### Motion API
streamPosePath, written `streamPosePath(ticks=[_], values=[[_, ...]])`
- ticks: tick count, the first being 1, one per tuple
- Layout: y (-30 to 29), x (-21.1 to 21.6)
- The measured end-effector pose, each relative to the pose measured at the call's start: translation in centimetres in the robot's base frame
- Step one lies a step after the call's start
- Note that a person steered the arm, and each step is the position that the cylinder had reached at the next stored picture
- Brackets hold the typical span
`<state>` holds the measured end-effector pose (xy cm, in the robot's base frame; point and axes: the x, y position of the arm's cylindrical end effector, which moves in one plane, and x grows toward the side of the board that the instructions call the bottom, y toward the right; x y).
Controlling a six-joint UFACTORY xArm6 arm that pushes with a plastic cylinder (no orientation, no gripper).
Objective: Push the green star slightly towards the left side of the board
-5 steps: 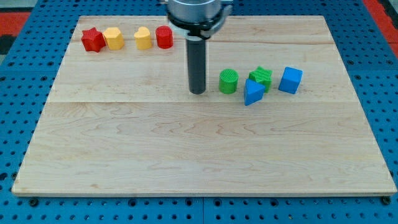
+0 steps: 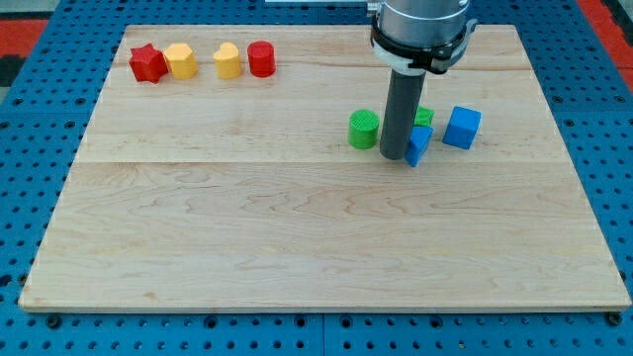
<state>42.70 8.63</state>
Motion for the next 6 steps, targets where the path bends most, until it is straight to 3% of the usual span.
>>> streamPosePath(ticks=[3, 4, 5, 6], values=[[-5.9, -2.1], [-7.2, 4.0], [2.7, 8.1], [7.8, 5.1]])
